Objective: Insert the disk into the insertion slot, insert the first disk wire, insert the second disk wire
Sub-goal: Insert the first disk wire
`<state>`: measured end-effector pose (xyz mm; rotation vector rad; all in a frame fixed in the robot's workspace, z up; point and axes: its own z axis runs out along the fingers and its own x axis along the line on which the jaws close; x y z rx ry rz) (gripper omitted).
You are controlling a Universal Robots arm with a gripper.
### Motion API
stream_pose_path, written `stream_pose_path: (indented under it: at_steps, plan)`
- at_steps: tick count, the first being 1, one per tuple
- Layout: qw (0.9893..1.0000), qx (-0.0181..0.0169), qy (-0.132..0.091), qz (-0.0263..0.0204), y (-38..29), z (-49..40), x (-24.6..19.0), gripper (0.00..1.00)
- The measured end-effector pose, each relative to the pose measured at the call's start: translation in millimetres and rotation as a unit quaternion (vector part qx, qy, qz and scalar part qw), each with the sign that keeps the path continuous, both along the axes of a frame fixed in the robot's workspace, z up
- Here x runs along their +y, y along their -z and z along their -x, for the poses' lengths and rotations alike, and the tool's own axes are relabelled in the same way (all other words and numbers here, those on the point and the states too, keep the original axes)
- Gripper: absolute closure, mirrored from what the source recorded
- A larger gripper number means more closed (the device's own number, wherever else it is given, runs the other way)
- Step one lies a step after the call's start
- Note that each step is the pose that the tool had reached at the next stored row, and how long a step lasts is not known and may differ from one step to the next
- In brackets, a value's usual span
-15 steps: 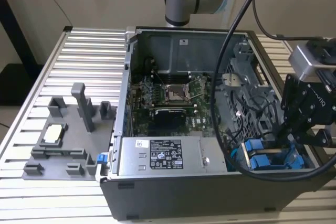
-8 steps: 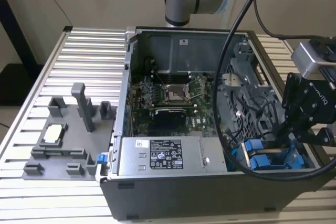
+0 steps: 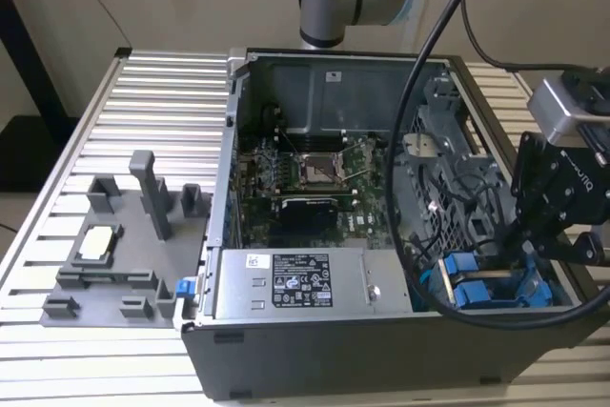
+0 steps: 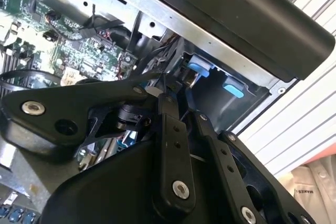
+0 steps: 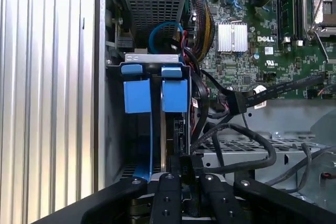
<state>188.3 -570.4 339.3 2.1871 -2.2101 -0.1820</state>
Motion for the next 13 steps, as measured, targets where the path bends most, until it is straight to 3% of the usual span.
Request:
stream_pose_path:
  at_steps: [4,13]
  plan:
    - [1.0,-0.001,0.0,-0.0082,1.3,-0.1,0.0,0.81]
    - [1.0,-0.0011,0.0,-0.0089,1.6,-2.0,-3.0,0.81]
